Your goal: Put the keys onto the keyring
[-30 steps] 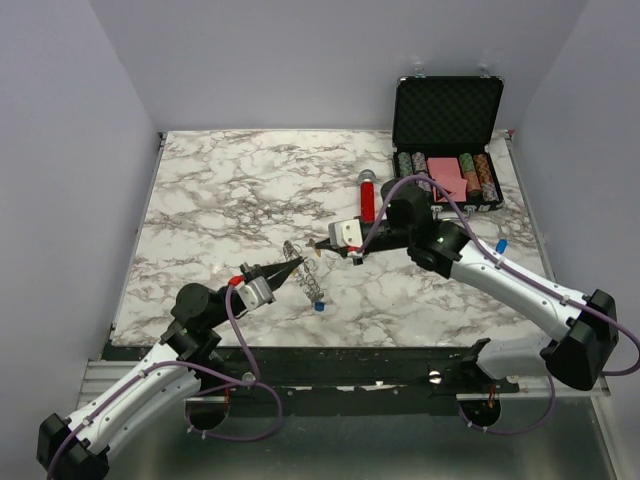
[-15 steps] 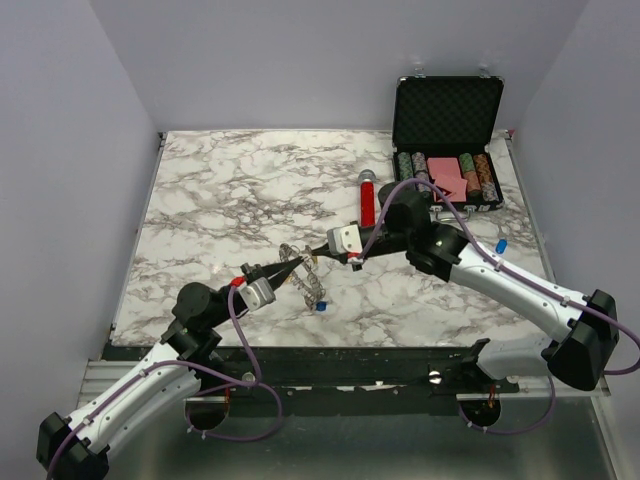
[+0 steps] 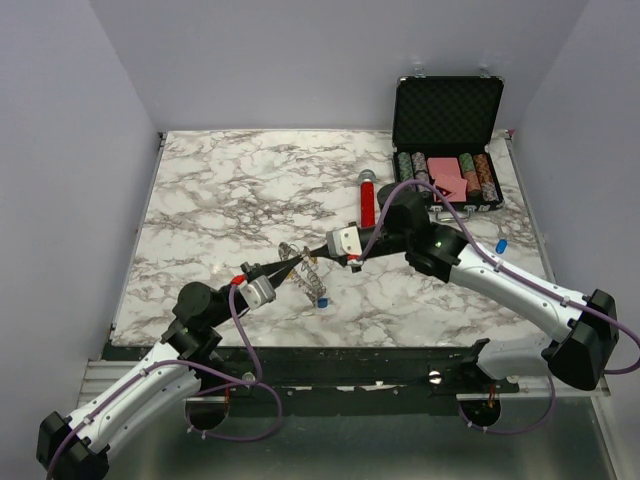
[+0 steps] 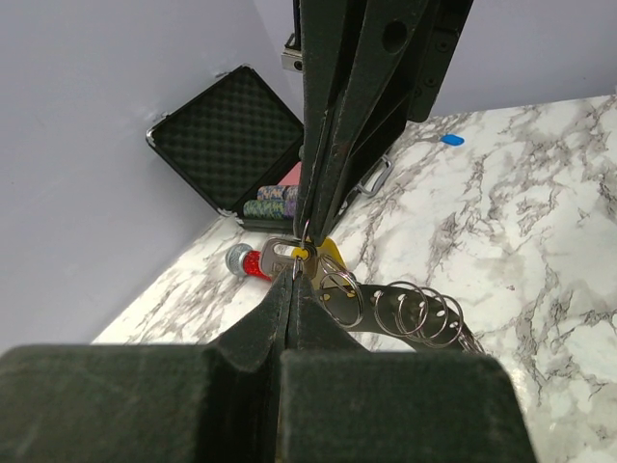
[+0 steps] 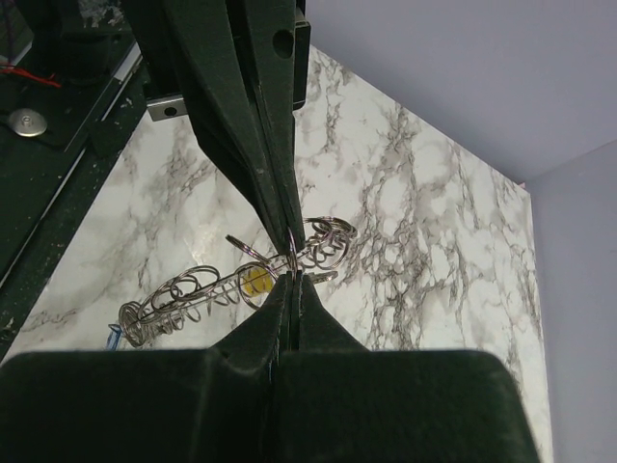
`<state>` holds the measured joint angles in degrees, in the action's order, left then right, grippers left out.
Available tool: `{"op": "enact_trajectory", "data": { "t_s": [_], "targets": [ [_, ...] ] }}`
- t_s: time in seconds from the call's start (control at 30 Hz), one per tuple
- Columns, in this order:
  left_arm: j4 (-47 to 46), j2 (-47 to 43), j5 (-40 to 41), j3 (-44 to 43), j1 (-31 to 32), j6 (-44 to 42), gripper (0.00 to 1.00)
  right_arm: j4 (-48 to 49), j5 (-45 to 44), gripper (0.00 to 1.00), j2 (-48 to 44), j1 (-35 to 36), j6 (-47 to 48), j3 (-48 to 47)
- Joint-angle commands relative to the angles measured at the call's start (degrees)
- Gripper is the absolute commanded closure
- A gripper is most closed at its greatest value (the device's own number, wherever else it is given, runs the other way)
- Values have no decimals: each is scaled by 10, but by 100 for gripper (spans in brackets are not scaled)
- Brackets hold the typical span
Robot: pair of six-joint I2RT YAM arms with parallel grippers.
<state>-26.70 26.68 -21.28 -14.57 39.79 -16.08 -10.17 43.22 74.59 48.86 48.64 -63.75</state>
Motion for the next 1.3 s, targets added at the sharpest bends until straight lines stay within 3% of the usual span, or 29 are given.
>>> {"op": "enact_trajectory", "data": {
  "t_s": [0.0,1.27],
  "targets": [
    [-24,-1,12,-17,-2,-8,100,4,6,100,-1,8,9,6],
    [-14,-7,-22,-19,-2,-12,100,2,-26,100,5,15,8,3]
  ]
}}
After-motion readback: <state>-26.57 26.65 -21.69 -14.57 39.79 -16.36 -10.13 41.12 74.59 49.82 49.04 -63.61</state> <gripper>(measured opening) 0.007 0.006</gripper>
